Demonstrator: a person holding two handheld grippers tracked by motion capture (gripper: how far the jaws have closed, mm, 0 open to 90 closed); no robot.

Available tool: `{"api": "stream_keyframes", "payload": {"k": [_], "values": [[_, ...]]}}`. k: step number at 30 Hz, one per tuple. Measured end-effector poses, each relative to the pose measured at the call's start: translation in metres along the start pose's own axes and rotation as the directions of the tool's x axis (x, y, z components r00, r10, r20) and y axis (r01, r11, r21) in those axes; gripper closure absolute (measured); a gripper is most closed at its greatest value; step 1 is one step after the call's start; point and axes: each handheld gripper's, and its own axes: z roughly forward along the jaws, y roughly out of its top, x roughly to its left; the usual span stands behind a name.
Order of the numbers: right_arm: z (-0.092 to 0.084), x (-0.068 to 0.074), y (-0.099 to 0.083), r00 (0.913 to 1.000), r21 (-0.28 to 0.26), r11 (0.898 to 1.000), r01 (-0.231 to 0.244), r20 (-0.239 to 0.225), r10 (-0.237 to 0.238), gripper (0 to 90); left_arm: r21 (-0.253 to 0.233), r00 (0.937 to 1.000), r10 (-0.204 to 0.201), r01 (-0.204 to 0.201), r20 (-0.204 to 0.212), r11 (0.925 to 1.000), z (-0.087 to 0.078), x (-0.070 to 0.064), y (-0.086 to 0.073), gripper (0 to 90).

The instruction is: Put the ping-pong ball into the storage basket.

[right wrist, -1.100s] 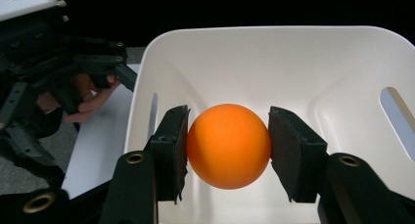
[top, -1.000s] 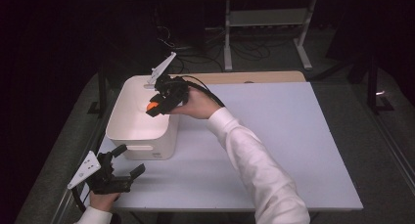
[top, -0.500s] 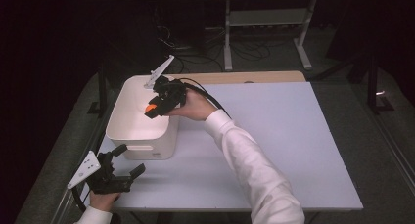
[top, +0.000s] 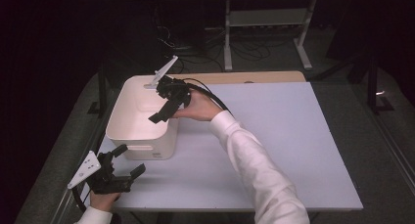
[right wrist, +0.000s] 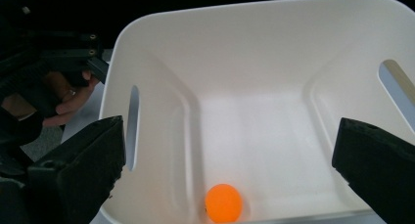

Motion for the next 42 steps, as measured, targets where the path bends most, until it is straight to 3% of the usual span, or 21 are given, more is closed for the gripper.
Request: {"api": "stream_keyframes", "payload": {"k": [1, 11, 13, 17, 29, 41, 42], "values": [[-0.005, 0.001, -0.001, 1.0000, -0.024, 1.000, 0.002, 0.005, -0.002, 0.0, 0.000, 1.0000, -0.002, 0.002, -0.001, 1.0000, 0.000, 0.000, 0.000, 0.0], [-0.028, 0.005, -0.005, 0.9992, -0.088, 0.996, -0.009, 0.037, 0.013, 0.0, -0.002, 1.0000, -0.003, 0.003, 0.001, 1.0000, -0.001, 0.000, 0.000, 0.0], [-0.029, 0.006, -0.005, 0.9992, -0.091, 0.996, -0.019, 0.033, 0.022, 0.0, -0.008, 1.0000, -0.005, 0.005, 0.003, 1.0000, 0.000, 0.000, 0.000, 0.0], [-0.038, 0.006, -0.010, 0.9975, -0.104, 0.994, 0.015, 0.070, -0.008, 0.0, -0.006, 1.0000, -0.001, 0.001, 0.005, 1.0000, 0.002, 0.001, 0.000, 0.0], [-0.062, 0.006, -0.027, 0.9945, -0.130, 0.991, -0.031, 0.095, 0.043, 0.0, -0.007, 0.9999, -0.005, 0.005, 0.009, 1.0000, 0.002, 0.001, 0.000, 0.0], [-0.073, 0.003, -0.046, 0.9917, -0.140, 0.989, -0.043, 0.114, 0.059, 0.0, -0.009, 1.0000, -0.001, 0.001, 0.001, 1.0000, 0.001, 0.000, 0.000, 0.0], [-0.073, 0.004, -0.047, 0.9911, -0.143, 0.988, -0.066, 0.105, 0.081, 0.6, -0.010, 1.0000, -0.003, 0.003, 0.001, 0.9999, 0.001, 0.000, 0.000, 0.0]]}}
